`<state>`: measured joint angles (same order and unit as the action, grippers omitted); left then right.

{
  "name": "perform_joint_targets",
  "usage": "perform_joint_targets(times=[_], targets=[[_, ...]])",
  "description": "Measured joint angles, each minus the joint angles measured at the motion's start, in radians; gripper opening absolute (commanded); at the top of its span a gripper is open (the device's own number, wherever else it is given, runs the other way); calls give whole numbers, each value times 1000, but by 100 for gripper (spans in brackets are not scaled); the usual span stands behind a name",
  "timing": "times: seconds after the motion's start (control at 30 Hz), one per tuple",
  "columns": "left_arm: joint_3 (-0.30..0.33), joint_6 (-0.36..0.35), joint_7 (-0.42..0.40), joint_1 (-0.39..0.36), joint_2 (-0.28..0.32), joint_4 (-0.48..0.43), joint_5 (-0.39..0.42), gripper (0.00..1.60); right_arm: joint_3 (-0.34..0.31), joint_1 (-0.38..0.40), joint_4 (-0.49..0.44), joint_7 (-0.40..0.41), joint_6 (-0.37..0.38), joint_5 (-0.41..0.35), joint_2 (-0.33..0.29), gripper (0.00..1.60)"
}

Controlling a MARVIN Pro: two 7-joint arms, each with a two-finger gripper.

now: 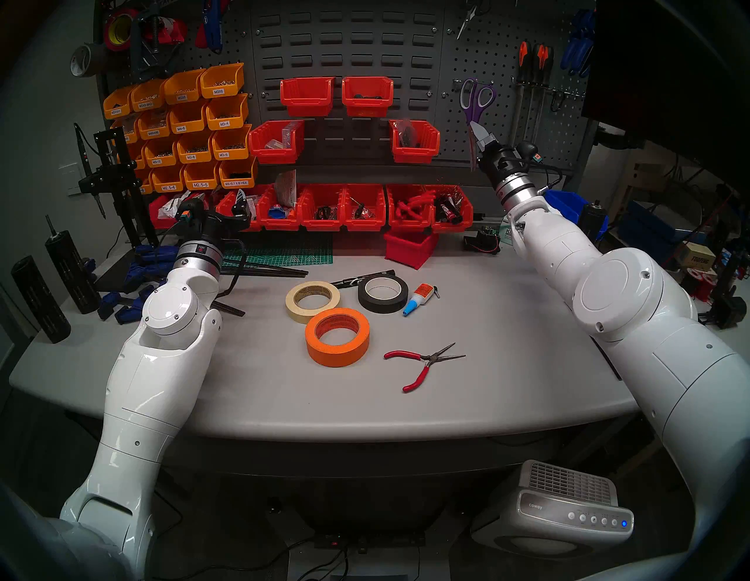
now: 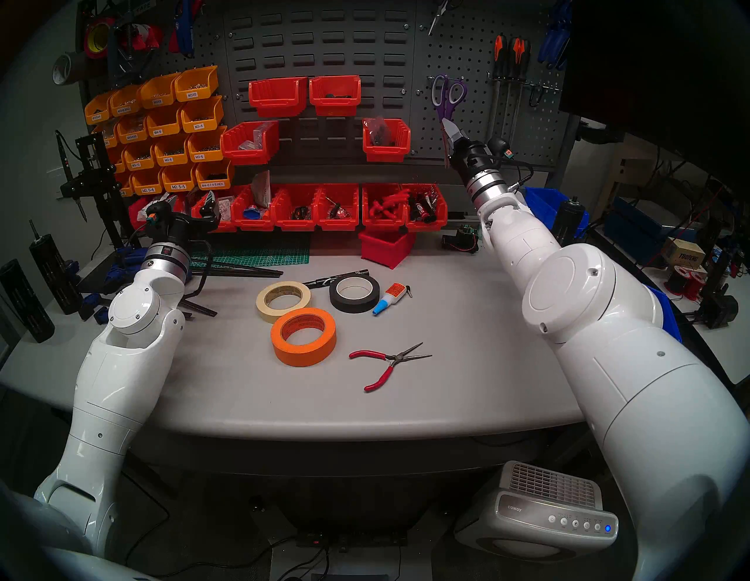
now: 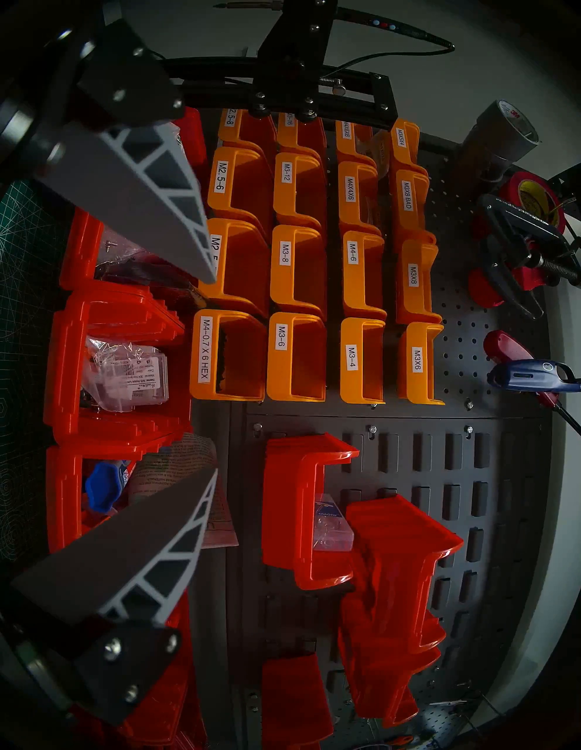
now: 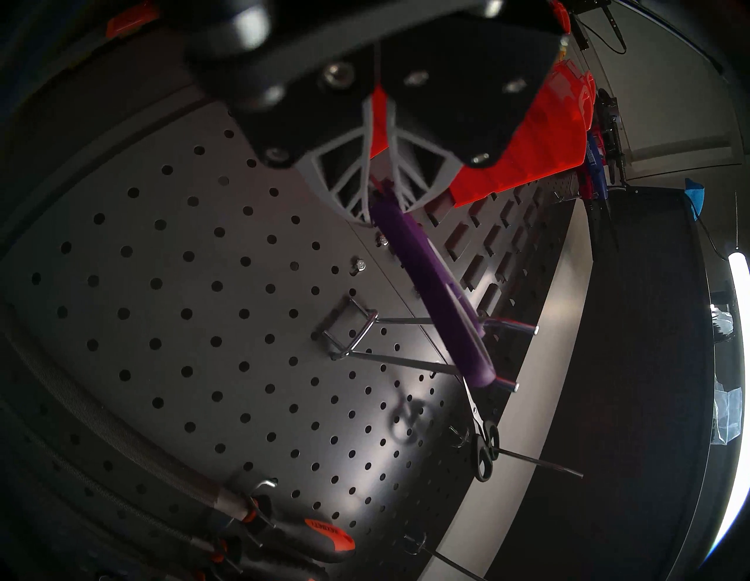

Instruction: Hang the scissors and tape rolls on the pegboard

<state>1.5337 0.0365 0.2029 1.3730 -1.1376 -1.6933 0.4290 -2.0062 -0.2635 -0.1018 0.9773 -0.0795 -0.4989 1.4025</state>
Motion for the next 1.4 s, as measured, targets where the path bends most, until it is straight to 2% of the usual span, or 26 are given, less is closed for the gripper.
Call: perform_joint_targets(times=[0.73,1.4], targets=[[0,-2,0,4,0,4,0,160,8,26,-1,-129,-36,16,24,0],[0,-4,0,7,0,6,0,160,68,55,-6,-247,-68,81,38,0]])
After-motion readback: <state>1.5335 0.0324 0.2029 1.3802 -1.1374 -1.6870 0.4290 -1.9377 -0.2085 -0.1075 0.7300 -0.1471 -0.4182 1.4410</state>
